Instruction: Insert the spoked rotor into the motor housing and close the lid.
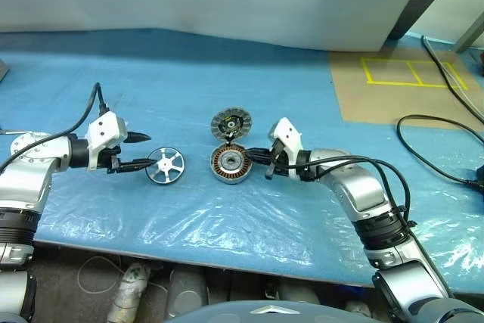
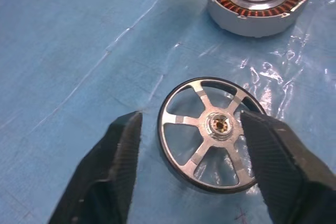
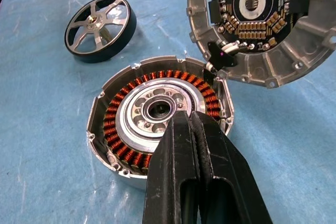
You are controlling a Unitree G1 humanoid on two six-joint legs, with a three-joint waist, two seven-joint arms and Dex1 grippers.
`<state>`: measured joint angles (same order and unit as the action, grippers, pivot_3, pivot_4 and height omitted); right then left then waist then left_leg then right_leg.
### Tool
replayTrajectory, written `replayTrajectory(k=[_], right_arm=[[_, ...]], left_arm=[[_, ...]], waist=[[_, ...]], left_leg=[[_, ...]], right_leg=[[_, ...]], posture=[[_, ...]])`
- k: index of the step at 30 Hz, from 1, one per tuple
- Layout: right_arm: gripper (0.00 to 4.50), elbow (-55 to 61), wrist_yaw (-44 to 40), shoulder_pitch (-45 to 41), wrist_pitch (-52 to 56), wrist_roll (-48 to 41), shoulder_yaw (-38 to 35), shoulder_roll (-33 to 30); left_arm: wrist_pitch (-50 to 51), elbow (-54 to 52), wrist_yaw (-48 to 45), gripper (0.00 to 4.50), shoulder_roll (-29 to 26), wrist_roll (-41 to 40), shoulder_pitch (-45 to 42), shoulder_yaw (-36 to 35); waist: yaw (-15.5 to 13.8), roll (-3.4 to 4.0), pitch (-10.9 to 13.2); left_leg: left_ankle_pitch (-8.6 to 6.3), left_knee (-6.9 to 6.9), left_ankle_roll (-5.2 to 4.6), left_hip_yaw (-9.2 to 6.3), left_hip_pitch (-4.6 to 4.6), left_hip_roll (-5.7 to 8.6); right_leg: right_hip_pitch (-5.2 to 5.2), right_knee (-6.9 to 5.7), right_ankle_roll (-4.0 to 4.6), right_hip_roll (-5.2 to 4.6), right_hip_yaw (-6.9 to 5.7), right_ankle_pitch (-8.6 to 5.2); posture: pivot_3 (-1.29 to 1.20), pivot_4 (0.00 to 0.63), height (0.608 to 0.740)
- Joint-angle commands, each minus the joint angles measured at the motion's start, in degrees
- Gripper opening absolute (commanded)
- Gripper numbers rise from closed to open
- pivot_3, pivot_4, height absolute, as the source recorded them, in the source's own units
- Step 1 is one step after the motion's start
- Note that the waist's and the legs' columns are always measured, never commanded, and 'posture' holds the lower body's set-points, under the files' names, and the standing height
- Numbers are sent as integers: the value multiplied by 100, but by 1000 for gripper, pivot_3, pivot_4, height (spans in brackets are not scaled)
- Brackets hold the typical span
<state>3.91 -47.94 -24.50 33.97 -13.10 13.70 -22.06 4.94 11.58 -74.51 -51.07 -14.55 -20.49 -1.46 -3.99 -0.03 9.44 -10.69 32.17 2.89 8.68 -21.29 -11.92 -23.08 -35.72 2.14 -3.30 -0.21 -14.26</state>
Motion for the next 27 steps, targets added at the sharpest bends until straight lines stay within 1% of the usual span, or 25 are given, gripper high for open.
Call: replayTrajectory(k=[1,5,11,15,21,27], right_arm=[[0,52,0,-53,-132,-24,5,34],[0,15,31,-42,-156,3,24,62],[0,67,146,63,-125,2,-16,83],[0,117,220,121,-113,3,-29,85],[0,75,316,153,-160,38,-28,99],[0,57,387,211,-204,51,-42,82]], left_arm=[[-391,-192,-188,2596,-37,224,-130,262],[-786,53,-322,2596,-8,525,-265,599],[-1506,792,-236,2596,13,1077,-661,909],[-1690,1033,-289,2596,139,1163,-891,1012],[-1776,1038,-413,2596,376,1153,-950,1164],[-1934,1288,-407,2596,346,1383,-1001,1279]], waist=[[0,0,0],[-2,0,0],[-2,0,0],[-7,-1,0],[-7,-1,0],[-8,-1,-1]], left_leg=[[0,0,0,0,-1,0],[0,0,0,0,0,-1],[0,0,0,0,1,-2],[0,3,0,0,0,1],[0,3,0,0,0,0],[0,3,0,0,1,0]], right_leg=[[0,0,0,0,0,0],[0,-1,-1,1,-1,1],[0,-3,-2,2,-1,1],[1,-3,-3,-1,-1,2],[1,-5,-2,0,-1,2],[1,-6,-2,0,-1,2]], posture=[[0,150,740],[0,150,740],[0,150,740],[0,150,740],[0,150,740],[0,150,740]])
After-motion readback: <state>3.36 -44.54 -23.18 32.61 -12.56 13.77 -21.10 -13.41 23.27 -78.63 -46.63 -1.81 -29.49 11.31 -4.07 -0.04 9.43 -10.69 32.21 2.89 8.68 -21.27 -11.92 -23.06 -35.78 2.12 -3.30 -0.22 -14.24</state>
